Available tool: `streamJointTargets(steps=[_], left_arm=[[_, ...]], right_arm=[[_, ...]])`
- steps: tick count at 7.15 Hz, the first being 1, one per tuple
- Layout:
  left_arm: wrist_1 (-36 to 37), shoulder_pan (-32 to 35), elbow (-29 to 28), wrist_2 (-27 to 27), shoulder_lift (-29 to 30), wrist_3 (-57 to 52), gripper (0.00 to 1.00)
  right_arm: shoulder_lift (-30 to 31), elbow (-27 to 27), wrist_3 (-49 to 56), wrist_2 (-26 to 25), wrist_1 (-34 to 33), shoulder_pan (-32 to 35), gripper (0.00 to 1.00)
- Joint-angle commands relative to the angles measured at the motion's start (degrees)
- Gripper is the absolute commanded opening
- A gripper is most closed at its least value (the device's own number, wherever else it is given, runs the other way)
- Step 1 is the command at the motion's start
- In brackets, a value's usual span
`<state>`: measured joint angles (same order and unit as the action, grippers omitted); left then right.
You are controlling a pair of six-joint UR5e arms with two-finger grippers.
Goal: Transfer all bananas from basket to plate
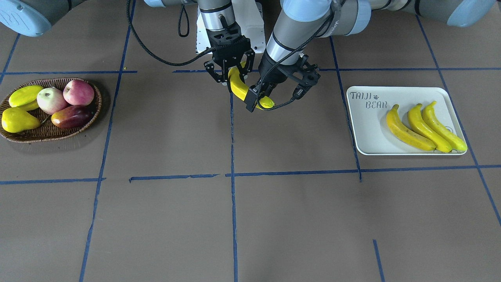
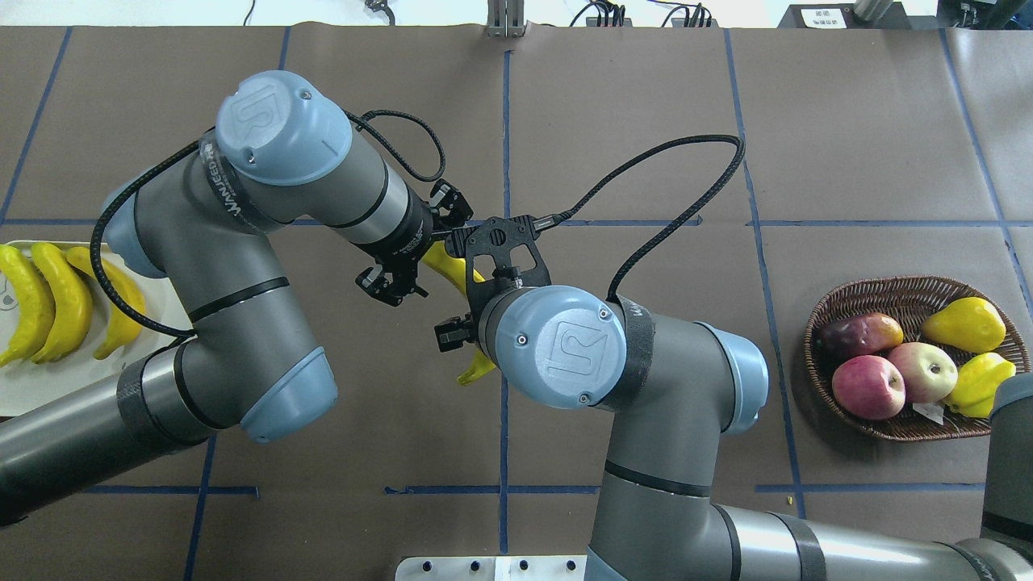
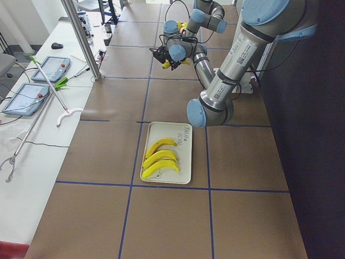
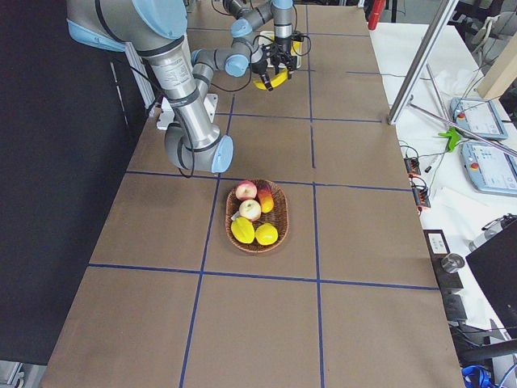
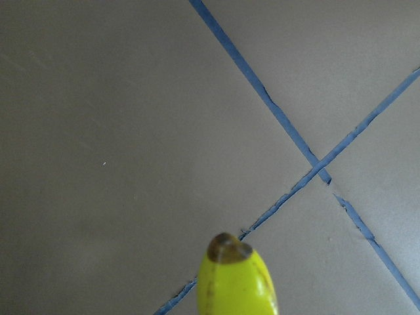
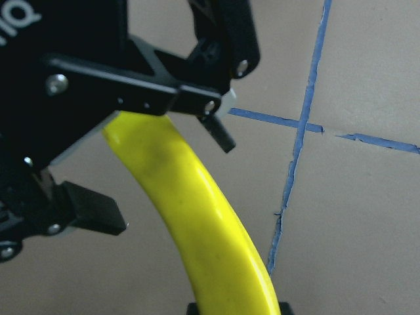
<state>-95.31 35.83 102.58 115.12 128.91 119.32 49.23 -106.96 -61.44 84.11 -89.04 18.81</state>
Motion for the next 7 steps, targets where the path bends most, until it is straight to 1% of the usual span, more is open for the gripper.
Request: streamJointTargets(steps=[1,4,5,6,7], left_arm=[[0.0,-0.1,0.0,0.0,-0.1,-0.1,0.41],[0.0,-0.1,0.1,0.1,-0.1,-0.1,0.39],[0.0,-0.1,0.1,0.1,-0.1,-0.1,0.19],[0.0,-0.1,0.0,0.1,-0.1,-0.1,0.01],[0.0,-0.1,0.1,0.1,-0.1,-0.1,0.0]], right_arm=[[0.1,0.0,0.0,0.0,0.0,0.0,0.04],[0.0,0.0,0.0,0.0,0.0,-0.2,0.05],[0.0,0.0,0.3,0.1,0.1,-0.2,0.24],[0.1,0.1,0.0,-0.1,0.8,-0.5,0.93],[0.1,0.1,0.0,0.0,0.9,-0.5,0.99]])
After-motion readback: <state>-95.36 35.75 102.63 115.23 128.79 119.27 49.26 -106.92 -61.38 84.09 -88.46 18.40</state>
